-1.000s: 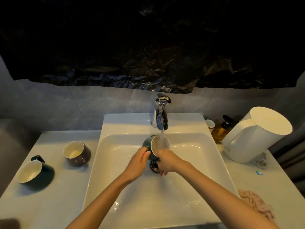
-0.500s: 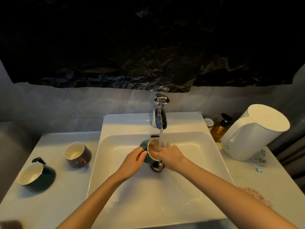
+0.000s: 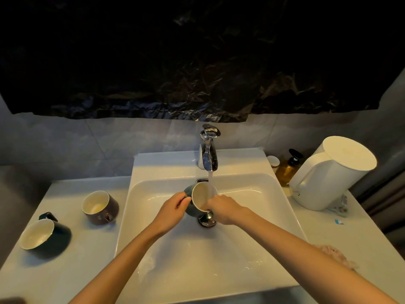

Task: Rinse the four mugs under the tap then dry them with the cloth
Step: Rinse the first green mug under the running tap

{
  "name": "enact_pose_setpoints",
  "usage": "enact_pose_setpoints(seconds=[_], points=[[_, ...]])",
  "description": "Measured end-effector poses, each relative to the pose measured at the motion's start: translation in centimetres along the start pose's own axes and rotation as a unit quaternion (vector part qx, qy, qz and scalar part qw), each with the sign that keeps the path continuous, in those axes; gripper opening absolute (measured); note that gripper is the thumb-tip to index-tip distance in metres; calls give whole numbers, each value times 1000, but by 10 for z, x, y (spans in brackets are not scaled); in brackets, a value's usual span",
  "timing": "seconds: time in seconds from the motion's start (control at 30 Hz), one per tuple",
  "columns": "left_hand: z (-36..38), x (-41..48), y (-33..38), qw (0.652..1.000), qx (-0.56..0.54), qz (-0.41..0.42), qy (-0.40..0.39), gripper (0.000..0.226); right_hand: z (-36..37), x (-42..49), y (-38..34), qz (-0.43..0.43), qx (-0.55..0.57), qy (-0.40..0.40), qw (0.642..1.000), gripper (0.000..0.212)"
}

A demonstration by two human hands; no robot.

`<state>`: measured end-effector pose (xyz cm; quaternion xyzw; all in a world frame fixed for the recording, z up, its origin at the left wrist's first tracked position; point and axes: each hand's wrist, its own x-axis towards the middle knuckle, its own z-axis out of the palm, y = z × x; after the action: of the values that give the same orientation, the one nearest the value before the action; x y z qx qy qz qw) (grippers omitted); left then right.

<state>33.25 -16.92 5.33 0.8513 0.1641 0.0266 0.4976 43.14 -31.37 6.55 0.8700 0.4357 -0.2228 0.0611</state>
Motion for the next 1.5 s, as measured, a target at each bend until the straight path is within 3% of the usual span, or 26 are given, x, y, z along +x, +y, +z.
enact_pose_setpoints(seconds=[0.13,0.27,0.37,0.47,0.53,0.7,0.8,0.93,1.07,1.23,1.33,1.4,1.5], points=[[3,-2,-5,1000,7,-9,-24,23,0,1,2,-61,-67,30,995,62],[7,-3,2,1000,19,10,-19,19,-1,6,-3,28,-132,84,987,46],[9,-2,0,1000,2,4,9,21,8,7,-10,84,-122,31,988,44],[9,-4,-6,1000,1,-1,24,20,13,3,-11,56,-25,-21,998,56],[10,-6,-5,1000,-6,-1,23,19,10,0,-10,39,28,19,999,67],[9,-2,0,998,5,31,59,16,8,-1,-19,77,-63,67,993,59],[5,-4,-4,997,17,45,61,14,9,-13,-16,10,-91,153,984,50],[-1,-4,-8,996,21,63,61,12,20,-26,-10,-113,-110,299,941,60],[-1,-3,-8,996,21,80,36,12,12,-15,-4,-161,-66,212,962,59],[-6,2,-3,994,55,97,-9,17,-10,5,-3,-173,-275,187,927,37],[-8,7,-3,992,77,100,-11,19,-2,9,-7,-94,-340,180,918,40],[-8,10,-2,992,79,99,1,17,0,11,-14,-49,-316,144,937,42],[-6,8,-2,996,41,83,3,14,-1,10,-19,-20,-155,120,980,41]])
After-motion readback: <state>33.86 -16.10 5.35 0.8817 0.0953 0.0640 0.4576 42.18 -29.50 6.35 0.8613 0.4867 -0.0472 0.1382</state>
